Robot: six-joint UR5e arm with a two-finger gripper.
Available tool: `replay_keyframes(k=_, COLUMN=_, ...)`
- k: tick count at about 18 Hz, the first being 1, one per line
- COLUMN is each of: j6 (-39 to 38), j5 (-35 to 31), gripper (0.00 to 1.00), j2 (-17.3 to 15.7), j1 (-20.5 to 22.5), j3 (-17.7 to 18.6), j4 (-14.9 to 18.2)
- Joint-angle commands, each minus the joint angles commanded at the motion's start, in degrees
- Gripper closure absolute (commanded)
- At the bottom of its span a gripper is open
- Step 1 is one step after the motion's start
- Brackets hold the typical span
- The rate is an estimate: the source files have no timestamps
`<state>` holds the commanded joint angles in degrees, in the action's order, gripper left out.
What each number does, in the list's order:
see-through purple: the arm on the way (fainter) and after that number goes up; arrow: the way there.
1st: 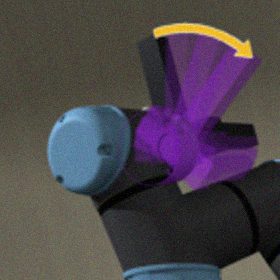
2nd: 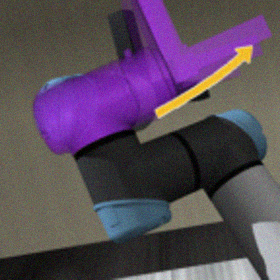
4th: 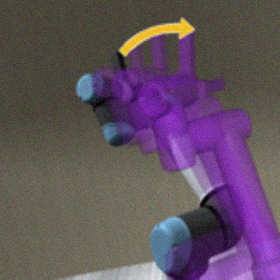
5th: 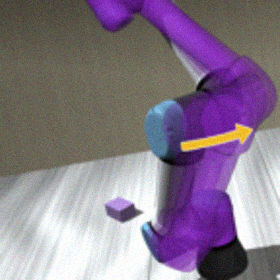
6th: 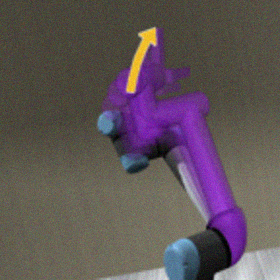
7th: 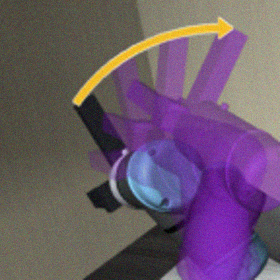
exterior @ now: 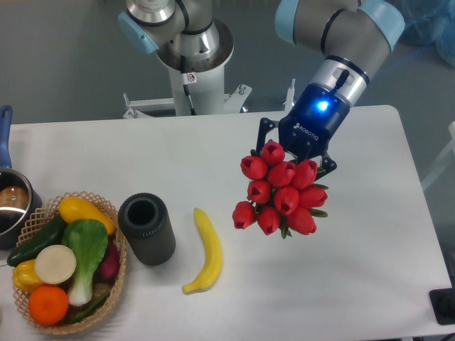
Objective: Insert the flowers into the vase
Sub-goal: 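Carry the red tulip bunch with the gripper up toward the gray vase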
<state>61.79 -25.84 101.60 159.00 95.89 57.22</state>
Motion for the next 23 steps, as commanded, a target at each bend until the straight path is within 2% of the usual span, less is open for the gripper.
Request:
replay_keyframes(k=3, j6=0.2, j5=0.0, gripper=0.61, j2=-0.2, j1=-0.3, j3=0.8, j4=-0.4)
replay_keyframes(k=13, j6=-0.4, j5=0.2, gripper=0.61, j2=0.3, j1=-2.0, j3=-0.1, j4=-0.5)
replay_keyframes(k=16, j6=-0.1, j5=2.3, gripper=0.61, j2=0.7, j1=-3.4, j3=-0.2, j4=-0.6)
replay_keyframes(k=20, j6=0.7, j5=5.3, gripper=0.61, j2=2.2, j1=-5.1, j3=0.6, j4=-3.7)
replay_keyframes(k=23, j6=1.1, j5=7.4, gripper=0.61, j2=2.2, j1=-5.6, j3=0.9, j4=-4.4)
